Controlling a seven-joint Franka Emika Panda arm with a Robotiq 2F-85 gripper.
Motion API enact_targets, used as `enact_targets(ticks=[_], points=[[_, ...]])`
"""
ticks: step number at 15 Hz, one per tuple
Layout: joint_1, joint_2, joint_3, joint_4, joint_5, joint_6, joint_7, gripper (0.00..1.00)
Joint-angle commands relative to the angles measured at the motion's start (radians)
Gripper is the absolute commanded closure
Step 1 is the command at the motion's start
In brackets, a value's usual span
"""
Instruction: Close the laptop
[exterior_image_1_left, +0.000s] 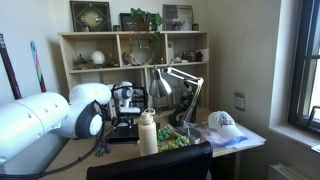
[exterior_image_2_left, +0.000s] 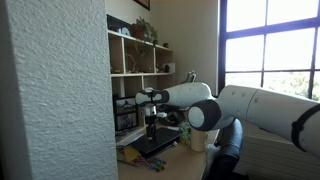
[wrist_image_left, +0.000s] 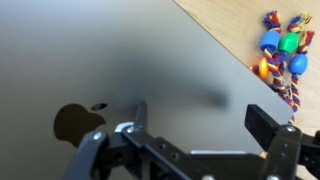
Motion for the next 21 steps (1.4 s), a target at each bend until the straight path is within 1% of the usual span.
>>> enact_targets(ticks=[1,4,7,10,18,21], points=[[0.007,-0.001,-0.014,0.006,-0.006,0.035,0.008,0.00],[0.024,-0.047,-0.022,0.009,-0.017,0.076,0.012,0.00],[0.051,-0.102,-0.026,0.014,-0.026,0.059,0.019,0.00],[0.085,-0.170,-0.037,0.019,-0.038,0.065,0.030,0.00],[0.156,-0.407,-0.081,0.029,-0.110,0.090,0.088,0.00],[0.179,-0.482,-0.103,0.032,-0.138,0.118,0.121,0.00]])
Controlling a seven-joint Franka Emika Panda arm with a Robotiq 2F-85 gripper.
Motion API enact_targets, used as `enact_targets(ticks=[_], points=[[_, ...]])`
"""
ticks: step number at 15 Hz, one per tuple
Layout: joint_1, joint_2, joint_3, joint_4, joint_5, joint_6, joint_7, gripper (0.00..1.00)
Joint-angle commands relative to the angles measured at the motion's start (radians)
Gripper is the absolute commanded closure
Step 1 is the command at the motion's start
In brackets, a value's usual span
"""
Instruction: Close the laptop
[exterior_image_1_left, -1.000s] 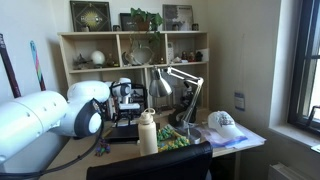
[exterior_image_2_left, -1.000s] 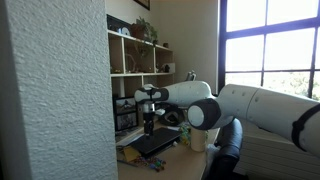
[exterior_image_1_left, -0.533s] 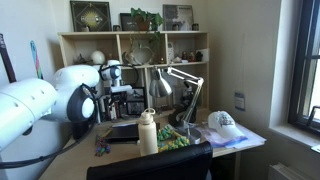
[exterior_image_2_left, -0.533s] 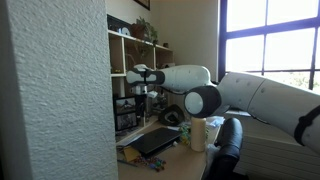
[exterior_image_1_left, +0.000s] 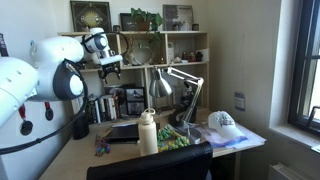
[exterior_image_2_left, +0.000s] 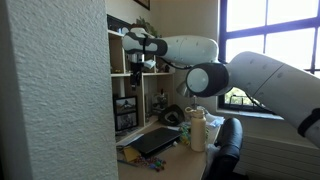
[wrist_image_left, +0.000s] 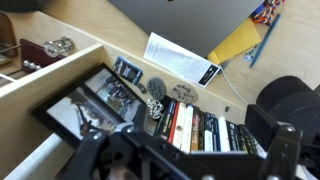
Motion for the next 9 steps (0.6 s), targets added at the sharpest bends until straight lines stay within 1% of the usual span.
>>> enact_targets(ticks=[1,3,6,7,9], points=[[0.030,-0.086,-0.040,0.000,-0.049,0.045,0.060,0.00],[0.039,-0.131,-0.056,0.001,-0.072,0.074,0.082,0.00],[0.033,-0.191,-0.073,-0.010,-0.096,0.075,0.106,0.00],[0.031,-0.176,-0.052,-0.030,-0.077,0.081,0.084,0.00],[0.029,-0.200,-0.058,-0.030,-0.084,0.081,0.088,0.00]])
